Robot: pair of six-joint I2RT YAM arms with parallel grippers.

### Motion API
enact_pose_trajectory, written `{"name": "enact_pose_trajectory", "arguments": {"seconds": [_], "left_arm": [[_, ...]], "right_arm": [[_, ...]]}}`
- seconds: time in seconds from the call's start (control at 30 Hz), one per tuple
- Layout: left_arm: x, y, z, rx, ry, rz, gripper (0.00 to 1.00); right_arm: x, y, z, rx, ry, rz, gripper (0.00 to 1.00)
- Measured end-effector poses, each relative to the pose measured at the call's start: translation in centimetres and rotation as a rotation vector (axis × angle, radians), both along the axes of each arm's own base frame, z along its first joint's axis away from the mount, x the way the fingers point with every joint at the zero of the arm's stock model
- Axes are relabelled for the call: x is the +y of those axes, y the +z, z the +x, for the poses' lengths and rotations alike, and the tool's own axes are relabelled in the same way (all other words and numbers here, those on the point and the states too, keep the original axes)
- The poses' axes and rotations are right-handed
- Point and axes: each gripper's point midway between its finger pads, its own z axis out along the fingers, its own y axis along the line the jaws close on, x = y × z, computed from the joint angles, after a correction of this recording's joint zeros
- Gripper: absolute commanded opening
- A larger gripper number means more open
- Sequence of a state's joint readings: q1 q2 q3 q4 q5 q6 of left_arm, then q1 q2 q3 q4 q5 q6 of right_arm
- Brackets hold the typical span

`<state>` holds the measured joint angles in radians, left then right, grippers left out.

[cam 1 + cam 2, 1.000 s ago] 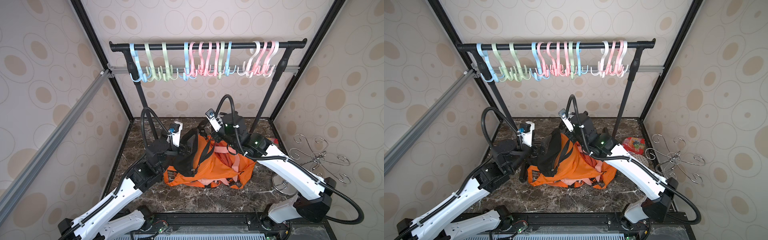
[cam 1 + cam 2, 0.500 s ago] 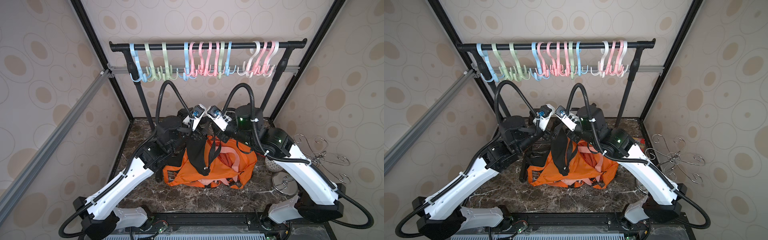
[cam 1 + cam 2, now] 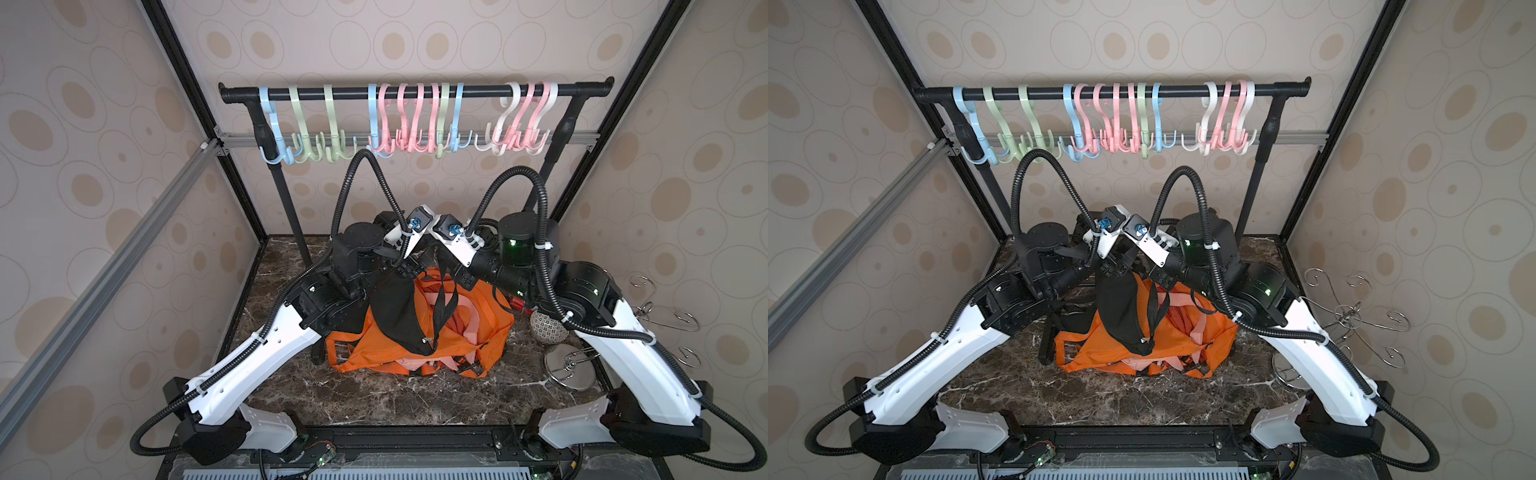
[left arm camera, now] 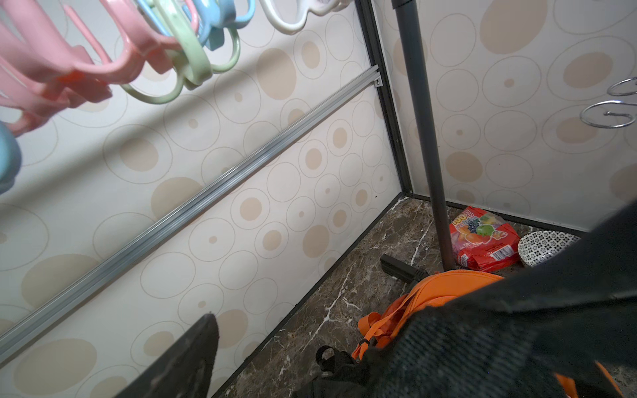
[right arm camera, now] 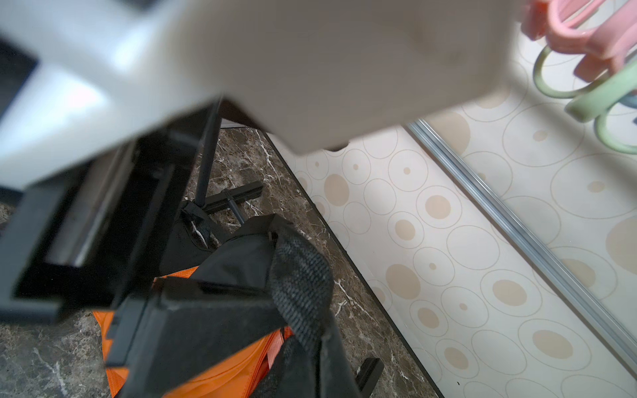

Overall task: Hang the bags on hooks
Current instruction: Pick up the bag from the bag.

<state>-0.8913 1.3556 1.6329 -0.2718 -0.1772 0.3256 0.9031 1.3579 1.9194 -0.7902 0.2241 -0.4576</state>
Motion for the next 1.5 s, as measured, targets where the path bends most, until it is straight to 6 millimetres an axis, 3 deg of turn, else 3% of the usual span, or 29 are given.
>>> {"name": "enact_pose_trajectory", "arguments": {"seconds": [0.1,0.17,0.2,0.27,0.37,0.5,0.7,0.8,0.9,1.03,1.23,1.43,1.5], "left_arm": [[-0.3,0.5,-0.1,-0.024,-0.008,-0.011,0.40],[-0.8,0.8,-0.2,-0.037,-0.022,-0.020,0.30],[-1.0,1.0,-0.2,-0.044,-0.029,-0.026,0.17],[-1.5,1.2,-0.2,-0.051,-0.040,-0.032,0.02],[-1.9,1.6,-0.1,-0.064,-0.044,-0.040,0.00],[-1.9,2.6,0.0,-0.081,-0.030,-0.052,0.00],[-0.3,6.0,0.2,-0.122,0.052,-0.104,0.00],[0.0,7.4,-0.1,-0.136,0.076,-0.131,0.00],[-0.2,8.6,-1.0,-0.149,0.082,-0.153,0.00],[0.0,9.3,-1.1,-0.161,0.118,-0.155,0.00],[1.0,8.3,-0.2,-0.168,0.219,-0.111,0.00],[2.9,6.4,0.3,-0.156,0.319,-0.058,0.00],[3.9,6.2,0.1,-0.153,0.345,-0.055,0.00]], "right_arm": [[0.0,0.1,-0.5,0.001,0.023,0.012,0.00],[0.0,0.1,-0.9,0.004,0.037,0.020,0.00],[0.0,0.1,-1.0,0.004,0.040,0.021,0.00],[-0.2,0.0,-1.1,0.001,0.039,0.028,0.00],[-0.4,0.1,-1.1,-0.012,0.029,0.056,0.04],[-0.5,-0.3,-0.8,-0.011,-0.003,0.096,0.56],[0.7,-3.3,0.0,0.065,-0.039,0.200,0.62],[1.3,-6.2,-0.1,0.118,-0.052,0.234,0.63],[2.0,-9.6,0.1,0.183,-0.073,0.233,0.62],[2.6,-11.0,0.2,0.216,-0.089,0.268,0.55],[1.2,-8.8,0.6,0.133,-0.171,0.324,0.37],[-1.5,-5.9,0.8,0.017,-0.246,0.298,0.01],[-1.7,-4.4,1.0,-0.015,-0.252,0.291,0.00]]}}
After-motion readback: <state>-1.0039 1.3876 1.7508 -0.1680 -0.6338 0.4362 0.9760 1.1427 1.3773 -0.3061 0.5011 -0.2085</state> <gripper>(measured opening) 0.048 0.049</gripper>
